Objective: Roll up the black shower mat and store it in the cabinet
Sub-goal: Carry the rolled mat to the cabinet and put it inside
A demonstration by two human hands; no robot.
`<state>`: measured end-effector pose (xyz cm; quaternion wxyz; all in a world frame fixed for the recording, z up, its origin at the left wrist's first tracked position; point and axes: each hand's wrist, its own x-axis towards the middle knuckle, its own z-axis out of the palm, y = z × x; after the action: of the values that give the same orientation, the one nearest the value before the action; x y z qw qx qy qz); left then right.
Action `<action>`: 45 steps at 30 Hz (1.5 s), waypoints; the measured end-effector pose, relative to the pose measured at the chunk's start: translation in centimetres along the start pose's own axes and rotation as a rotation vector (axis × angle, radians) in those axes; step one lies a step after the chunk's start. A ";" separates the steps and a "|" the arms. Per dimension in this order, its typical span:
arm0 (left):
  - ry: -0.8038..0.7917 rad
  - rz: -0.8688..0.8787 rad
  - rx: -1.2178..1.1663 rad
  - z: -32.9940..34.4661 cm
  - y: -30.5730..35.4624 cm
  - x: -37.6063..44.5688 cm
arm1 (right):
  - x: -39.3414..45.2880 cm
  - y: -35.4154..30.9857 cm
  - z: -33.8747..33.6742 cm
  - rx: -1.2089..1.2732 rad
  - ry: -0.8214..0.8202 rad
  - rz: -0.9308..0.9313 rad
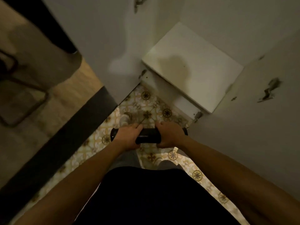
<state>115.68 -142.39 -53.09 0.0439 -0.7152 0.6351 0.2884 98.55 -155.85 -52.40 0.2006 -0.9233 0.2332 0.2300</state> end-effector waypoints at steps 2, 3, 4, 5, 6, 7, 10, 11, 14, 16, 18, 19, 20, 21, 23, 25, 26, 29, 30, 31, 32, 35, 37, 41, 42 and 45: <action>-0.017 0.070 0.032 -1.7 -2.9 3.6 | 3.1 0.6 -0.7 0.055 0.005 0.072; -0.028 0.101 0.053 -2.5 -4.2 5.2 | 4.6 0.9 -1.0 0.092 0.007 0.118; -0.036 0.128 0.084 -3.3 -5.5 6.9 | 5.9 1.1 -1.3 0.131 0.014 0.168; -0.034 0.157 0.119 -4.1 -6.7 8.4 | 7.1 1.2 -1.5 0.170 0.023 0.218; -0.025 0.192 0.153 -4.8 -7.8 9.8 | 8.2 1.3 -1.7 0.213 0.029 0.261; -0.020 0.229 0.185 -5.6 -8.8 11.2 | 9.2 1.6 -1.8 0.264 0.031 0.293; -0.054 0.356 0.319 -7.3 -11.0 15.5 | 12.0 2.6 -2.0 0.400 0.001 0.350; -0.061 0.396 0.363 -7.3 -11.7 17.1 | 13.0 3.2 -1.7 0.434 -0.014 0.361; -0.072 0.491 0.452 -5.4 -13.3 22.3 | 16.5 5.6 0.7 0.532 -0.032 0.398; -0.066 0.539 0.466 -2.7 -14.4 26.2 | 19.2 7.6 3.7 0.575 -0.042 0.402; -0.087 0.555 0.458 0.8 -15.5 30.4 | 22.3 10.2 7.0 0.592 -0.061 0.398; -0.090 0.559 0.450 2.7 -16.1 32.5 | 23.9 11.6 8.7 0.602 -0.060 0.399; -0.089 0.558 0.443 4.6 -16.6 34.8 | 25.5 13.1 10.5 0.616 -0.050 0.399; -0.079 0.554 0.439 6.4 -17.2 37.2 | 27.2 14.8 12.2 0.628 -0.035 0.394; -0.046 0.549 0.417 9.8 -18.5 41.9 | 30.6 18.2 15.3 0.654 -0.011 0.378; -0.021 0.579 0.379 12.8 -19.9 46.8 | 34.2 21.8 17.9 0.671 0.009 0.358; 0.005 0.603 0.361 14.1 -20.6 49.1 | 36.0 23.6 19.0 0.669 0.011 0.349; 0.100 0.649 0.324 17.2 -22.4 55.9 | 40.9 28.7 22.0 0.657 0.030 0.327; 0.120 0.655 0.328 18.0 -22.9 58.0 | 42.3 30.1 22.7 0.658 0.047 0.322; 0.143 0.664 0.325 18.6 -23.4 60.0 | 43.7 31.5 23.2 0.662 0.063 0.312; 0.162 0.677 0.318 19.1 -23.8 61.8 | 45.0 32.8 23.6 0.656 0.078 0.304; 0.192 0.671 0.316 19.9 -24.9 66.5 | 48.7 36.7 24.0 0.558 0.092 0.294; 0.208 0.632 0.327 20.2 -25.6 68.8 | 51.0 38.7 23.6 0.495 0.105 0.283; 0.205 0.531 0.384 20.0 -26.1 71.9 | 54.2 41.3 23.4 0.388 0.161 0.261; 0.223 0.512 0.403 19.8 -26.3 72.4 | 54.6 41.7 23.4 0.364 0.159 0.265; 0.234 0.481 0.370 18.8 -26.9 73.3 | 55.5 42.6 22.9 0.265 0.148 0.309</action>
<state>136.06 -193.94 -111.23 0.0304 -0.5526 0.8284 0.0859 112.27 -198.19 -111.00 0.2647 -0.8565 0.4144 0.1569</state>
